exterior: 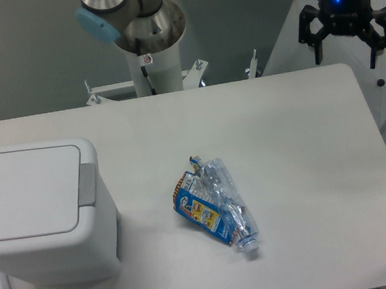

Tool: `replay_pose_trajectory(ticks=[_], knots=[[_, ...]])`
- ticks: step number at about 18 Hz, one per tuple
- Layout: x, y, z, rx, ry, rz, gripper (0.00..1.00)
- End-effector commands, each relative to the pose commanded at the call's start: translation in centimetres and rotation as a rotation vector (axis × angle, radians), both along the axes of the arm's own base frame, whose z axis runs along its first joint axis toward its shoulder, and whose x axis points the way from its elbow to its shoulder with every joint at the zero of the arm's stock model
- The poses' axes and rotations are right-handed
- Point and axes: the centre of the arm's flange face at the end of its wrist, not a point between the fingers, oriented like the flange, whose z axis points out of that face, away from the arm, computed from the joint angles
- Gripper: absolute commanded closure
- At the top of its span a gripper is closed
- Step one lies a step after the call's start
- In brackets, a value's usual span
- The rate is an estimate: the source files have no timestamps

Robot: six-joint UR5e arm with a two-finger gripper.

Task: Open the trash can
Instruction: 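Move the open gripper toward the white trash can lid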

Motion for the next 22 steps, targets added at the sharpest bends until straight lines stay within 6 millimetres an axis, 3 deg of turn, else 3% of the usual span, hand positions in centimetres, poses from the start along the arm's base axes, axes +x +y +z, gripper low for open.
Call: replay_pose_trajectory(ticks=[4,12,14,17,19,22], knots=[[0.5,0.7,0.2,0.007,0.000,-0.005,0.00],[4.4,6.8,0.8,0.092,-0.037,0.041,0.00],[5.0,7.5,0.8,0.119,-0.065,0.114,0.00],[7.4,10.6,1.2,0.204,-0.132,0.278,0.00],[7.9,11.9,1.6,0.280,-0.143,0.390,0.00],[10.8,14.9,2.3,0.367,-0.192,0.514,0.00]])
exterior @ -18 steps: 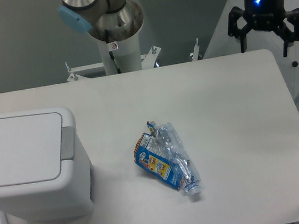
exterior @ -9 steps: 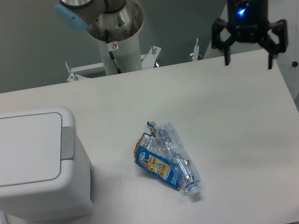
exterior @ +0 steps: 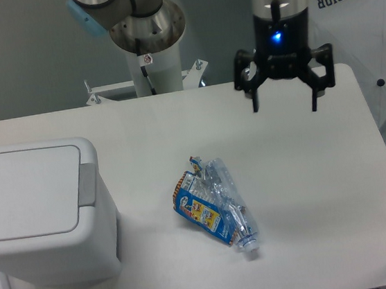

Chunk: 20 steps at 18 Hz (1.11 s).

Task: Open the trash can
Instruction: 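Move the open gripper toward the white trash can lid, then lower the gripper onto the lid's push edge beside the hinge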

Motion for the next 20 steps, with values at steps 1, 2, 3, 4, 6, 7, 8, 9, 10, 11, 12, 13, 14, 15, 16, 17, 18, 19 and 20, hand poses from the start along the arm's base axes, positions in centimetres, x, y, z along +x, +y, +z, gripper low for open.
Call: replay_pose_trajectory(ticks=[1,2,3,4,6,7,8,9,10,11,12,13,14,15,16,17,18,19,20], knots=[[1.0,0.8,-0.2,0.014,-0.024,0.022,0.00],[2.2,1.9,-0.2,0.025,-0.042,0.030,0.00],[3.3,2.8,-0.4,0.031,-0.062,0.037,0.00],[4.1,3.7,-0.8,0.034,-0.082,0.048,0.00],[4.8,4.9,-0.7,0.054,-0.109,0.085,0.00],[5.4,5.7,-0.4,0.068,-0.123,0.104,0.00],[6.0,6.3,-0.6,0.073,-0.138,0.119,0.00],[6.2,6.6,-0.7,0.081,-0.143,0.129,0.00],[6.7,7.0,-0.6,0.087,-0.146,0.125,0.00],[7.7,7.9,-1.1,0.085,-0.161,0.119,0.00],[8.5,8.5,-1.3,0.090,-0.182,0.137,0.00],[8.9,9.0,-1.9,0.095,-0.213,0.178,0.00],[9.4,9.7,-2.3,0.099,-0.241,0.204,0.00],[10.1,10.2,-2.4,0.105,-0.253,0.206,0.00],[10.2,10.4,-2.5,0.109,-0.260,0.205,0.00],[10.7,10.6,-2.7,0.111,-0.270,0.196,0.00],[11.1,10.8,-3.1,0.105,-0.280,0.188,0.00],[11.4,11.0,-3.3,0.104,-0.285,0.180,0.00],[11.8,11.2,-3.4,0.105,-0.292,0.171,0.00]])
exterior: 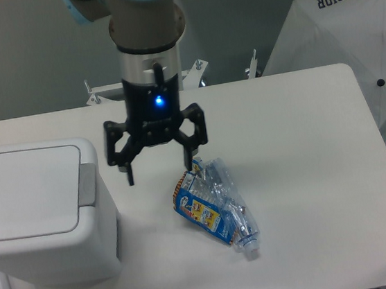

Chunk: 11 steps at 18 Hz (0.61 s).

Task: Open the trash can
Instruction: 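Lower the gripper onto the lid's push edge beside the hinge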

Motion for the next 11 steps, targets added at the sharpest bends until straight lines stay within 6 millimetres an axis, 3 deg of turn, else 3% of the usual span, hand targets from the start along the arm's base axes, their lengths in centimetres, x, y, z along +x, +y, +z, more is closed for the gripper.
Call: replay_pose_trajectory(ticks=[11], knots=[[2.0,0.0,-2.3,-0.021,-0.048,-0.029,0.00]])
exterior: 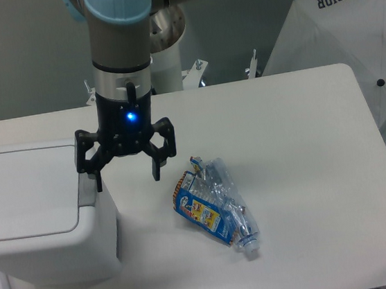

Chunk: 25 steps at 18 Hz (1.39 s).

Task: Open the trash can
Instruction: 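Lower the gripper onto the lid's push edge beside the hinge, then press down on the lid edge with the gripper to flip it open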

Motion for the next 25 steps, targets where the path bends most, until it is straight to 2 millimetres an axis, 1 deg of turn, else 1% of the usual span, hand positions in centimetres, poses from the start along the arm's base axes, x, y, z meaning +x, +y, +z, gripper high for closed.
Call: replay_pose_trajectory(ticks=[4,9,25], knots=[[0.15,0.01,-0.04,0.006,-0.011,-0.002,0.00],[0.63,0.13,-0.85,-0.006,-0.022,-0.007,0.00],[0.67,0.20,-0.94,-0.008,-0.022,-0.008,0.00]])
